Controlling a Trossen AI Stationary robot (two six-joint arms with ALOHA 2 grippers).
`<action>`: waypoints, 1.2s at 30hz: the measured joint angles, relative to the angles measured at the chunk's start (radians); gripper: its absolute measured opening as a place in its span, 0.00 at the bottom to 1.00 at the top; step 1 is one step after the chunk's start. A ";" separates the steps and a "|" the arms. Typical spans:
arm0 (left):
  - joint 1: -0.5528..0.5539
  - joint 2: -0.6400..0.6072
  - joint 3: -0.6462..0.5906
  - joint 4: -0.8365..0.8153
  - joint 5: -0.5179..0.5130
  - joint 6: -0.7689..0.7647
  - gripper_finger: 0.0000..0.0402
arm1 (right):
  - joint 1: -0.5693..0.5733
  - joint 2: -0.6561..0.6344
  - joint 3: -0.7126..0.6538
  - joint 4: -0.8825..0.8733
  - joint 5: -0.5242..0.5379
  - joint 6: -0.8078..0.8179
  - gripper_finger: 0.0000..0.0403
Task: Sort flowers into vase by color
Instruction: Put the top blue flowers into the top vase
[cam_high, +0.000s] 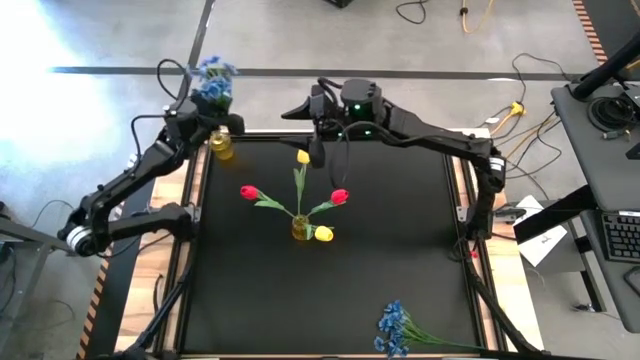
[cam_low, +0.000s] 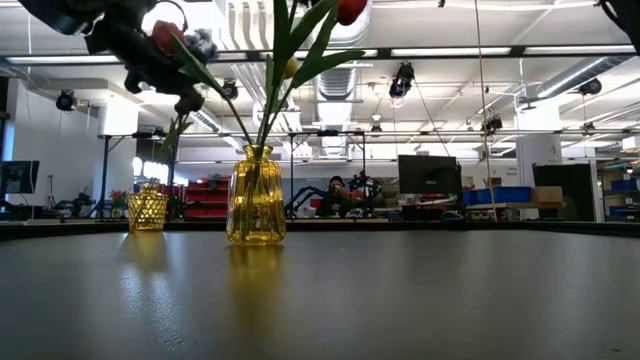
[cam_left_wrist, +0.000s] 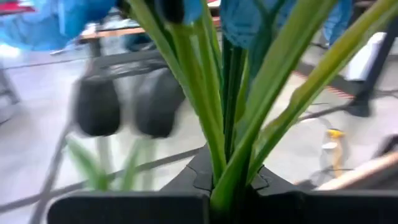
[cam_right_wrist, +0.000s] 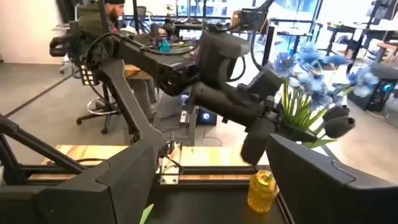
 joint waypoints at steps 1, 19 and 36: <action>0.020 0.005 0.000 0.000 -0.012 -0.004 0.00 | 0.000 -0.010 0.000 -0.016 0.011 0.000 0.72; 0.022 0.068 -0.071 0.125 -0.246 0.062 0.00 | -0.003 -0.035 -0.002 -0.124 0.057 -0.006 0.60; 0.022 0.187 -0.034 0.071 -0.341 -0.040 0.00 | -0.003 -0.035 -0.003 -0.167 0.073 0.019 0.58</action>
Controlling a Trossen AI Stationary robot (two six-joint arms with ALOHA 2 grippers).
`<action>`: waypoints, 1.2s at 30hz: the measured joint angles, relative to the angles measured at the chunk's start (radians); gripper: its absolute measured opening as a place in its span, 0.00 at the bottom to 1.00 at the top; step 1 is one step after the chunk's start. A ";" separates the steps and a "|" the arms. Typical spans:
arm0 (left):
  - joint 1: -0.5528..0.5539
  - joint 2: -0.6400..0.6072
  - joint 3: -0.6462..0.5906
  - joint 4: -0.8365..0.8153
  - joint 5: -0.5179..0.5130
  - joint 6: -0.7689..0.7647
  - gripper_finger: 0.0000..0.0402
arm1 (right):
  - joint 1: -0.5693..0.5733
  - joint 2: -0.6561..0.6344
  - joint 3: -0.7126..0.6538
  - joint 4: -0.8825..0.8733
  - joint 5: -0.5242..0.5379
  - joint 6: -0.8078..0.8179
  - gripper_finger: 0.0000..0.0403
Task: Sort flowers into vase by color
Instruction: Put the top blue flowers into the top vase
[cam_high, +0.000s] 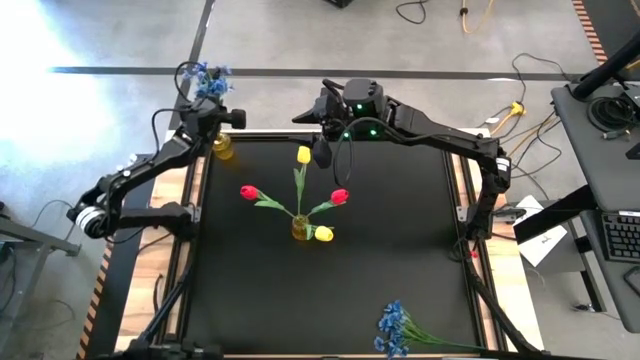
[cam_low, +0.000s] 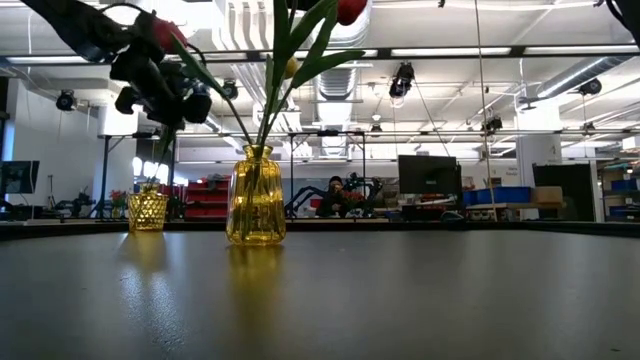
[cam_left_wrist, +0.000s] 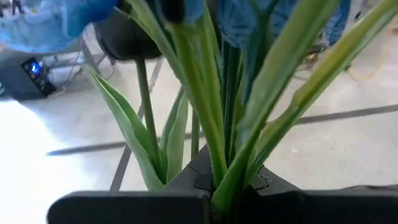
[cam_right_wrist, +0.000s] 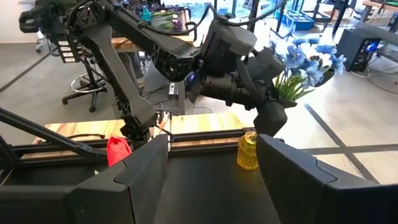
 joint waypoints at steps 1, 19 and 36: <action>0.000 0.012 0.012 -0.024 -0.006 -0.013 0.00 | 0.000 0.000 0.000 0.000 0.000 0.002 0.58; 0.014 0.241 0.373 -0.746 0.002 -0.237 0.18 | 0.000 0.000 -0.001 -0.087 -0.001 0.036 0.58; 0.014 0.210 0.456 -0.940 0.111 -0.233 0.51 | 0.001 -0.002 -0.001 -0.124 -0.001 0.037 0.58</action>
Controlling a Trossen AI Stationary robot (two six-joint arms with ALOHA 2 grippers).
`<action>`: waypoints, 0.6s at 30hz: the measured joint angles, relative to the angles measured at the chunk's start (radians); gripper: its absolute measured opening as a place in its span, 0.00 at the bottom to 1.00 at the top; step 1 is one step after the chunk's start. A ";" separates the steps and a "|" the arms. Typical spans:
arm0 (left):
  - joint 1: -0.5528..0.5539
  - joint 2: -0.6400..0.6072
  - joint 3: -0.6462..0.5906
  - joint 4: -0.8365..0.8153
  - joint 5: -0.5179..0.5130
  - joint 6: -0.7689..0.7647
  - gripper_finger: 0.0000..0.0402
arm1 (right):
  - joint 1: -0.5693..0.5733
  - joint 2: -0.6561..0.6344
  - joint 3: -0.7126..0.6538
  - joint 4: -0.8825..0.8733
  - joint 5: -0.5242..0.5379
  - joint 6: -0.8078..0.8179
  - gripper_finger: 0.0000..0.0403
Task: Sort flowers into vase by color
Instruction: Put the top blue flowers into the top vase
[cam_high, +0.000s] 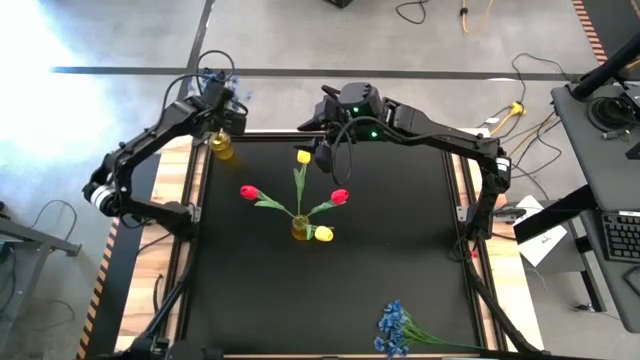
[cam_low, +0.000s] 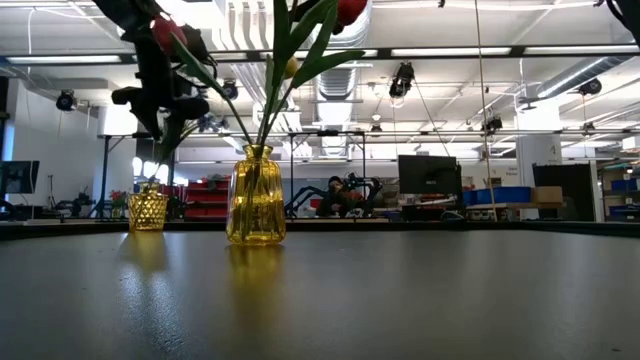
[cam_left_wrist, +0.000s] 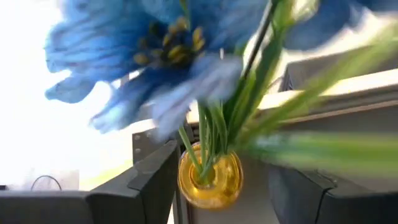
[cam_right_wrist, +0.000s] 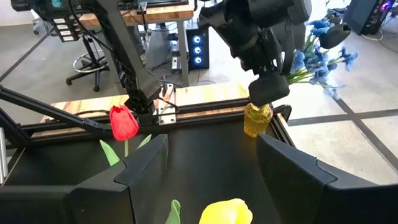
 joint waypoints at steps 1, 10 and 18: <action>0.000 -0.006 0.002 -0.011 0.009 0.004 0.51 | 0.000 0.000 0.000 -0.001 0.000 0.001 0.58; -0.001 -0.070 0.001 -0.040 0.095 0.015 0.51 | 0.016 -0.013 0.000 -0.010 0.000 0.011 0.58; -0.003 -0.108 -0.032 0.029 0.117 0.051 0.51 | 0.027 -0.013 0.000 -0.010 0.000 0.023 0.58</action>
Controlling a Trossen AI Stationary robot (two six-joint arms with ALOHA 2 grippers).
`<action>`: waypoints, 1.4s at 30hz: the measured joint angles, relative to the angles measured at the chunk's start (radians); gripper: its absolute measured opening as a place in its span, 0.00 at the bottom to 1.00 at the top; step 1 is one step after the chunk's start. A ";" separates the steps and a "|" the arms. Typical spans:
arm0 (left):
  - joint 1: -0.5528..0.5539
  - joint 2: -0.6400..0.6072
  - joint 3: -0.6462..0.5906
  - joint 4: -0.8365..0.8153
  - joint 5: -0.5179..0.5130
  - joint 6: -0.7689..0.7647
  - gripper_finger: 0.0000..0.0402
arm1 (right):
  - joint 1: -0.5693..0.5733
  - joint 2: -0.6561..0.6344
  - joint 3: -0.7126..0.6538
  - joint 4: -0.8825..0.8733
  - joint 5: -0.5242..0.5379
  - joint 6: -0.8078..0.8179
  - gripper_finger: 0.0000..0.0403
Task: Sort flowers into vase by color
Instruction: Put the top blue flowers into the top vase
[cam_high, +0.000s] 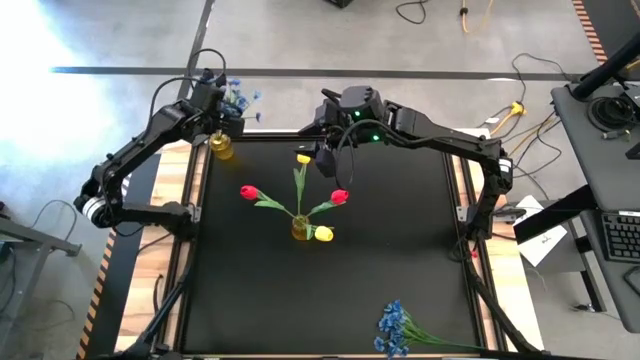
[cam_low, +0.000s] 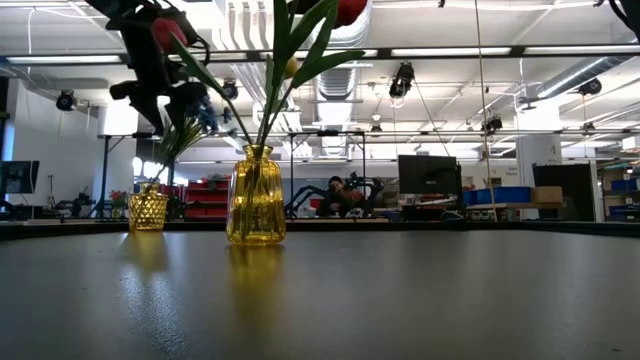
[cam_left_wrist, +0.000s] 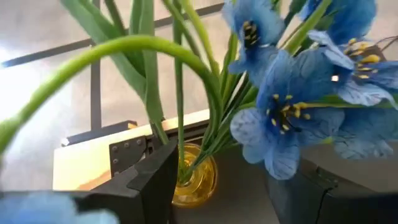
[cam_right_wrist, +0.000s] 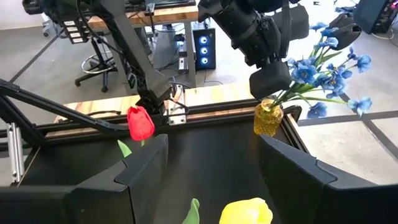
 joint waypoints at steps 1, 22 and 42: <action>-0.002 -0.001 -0.006 0.012 0.001 0.009 0.51 | 0.001 0.000 0.000 -0.001 0.001 0.003 0.58; -0.009 0.001 -0.199 0.328 -0.147 0.028 0.02 | 0.001 0.000 0.000 -0.024 0.001 0.027 0.58; -0.022 -0.001 -0.211 0.264 -0.141 -0.179 0.00 | 0.003 -0.003 0.000 -0.082 0.000 0.027 0.58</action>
